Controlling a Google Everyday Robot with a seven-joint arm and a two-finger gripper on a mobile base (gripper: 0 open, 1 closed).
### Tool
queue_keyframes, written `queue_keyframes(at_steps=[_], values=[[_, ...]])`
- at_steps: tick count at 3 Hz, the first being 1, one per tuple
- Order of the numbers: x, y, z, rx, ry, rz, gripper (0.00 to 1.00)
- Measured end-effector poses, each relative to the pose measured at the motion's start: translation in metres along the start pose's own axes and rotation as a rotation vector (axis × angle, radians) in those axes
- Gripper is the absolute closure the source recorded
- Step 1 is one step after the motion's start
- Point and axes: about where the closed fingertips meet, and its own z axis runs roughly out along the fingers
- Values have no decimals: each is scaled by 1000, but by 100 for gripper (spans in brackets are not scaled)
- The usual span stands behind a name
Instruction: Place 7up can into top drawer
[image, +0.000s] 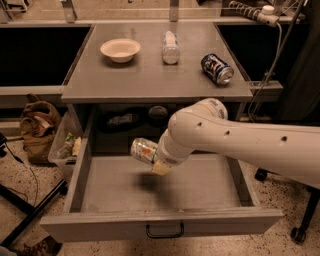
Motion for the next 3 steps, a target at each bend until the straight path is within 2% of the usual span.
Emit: queue_keyframes(at_steps=[1,2,3], values=[[16,30,33,-77,24,26,100],[30,47,54,-145,42,62,100],[39,54,65,-177,47,92,100]])
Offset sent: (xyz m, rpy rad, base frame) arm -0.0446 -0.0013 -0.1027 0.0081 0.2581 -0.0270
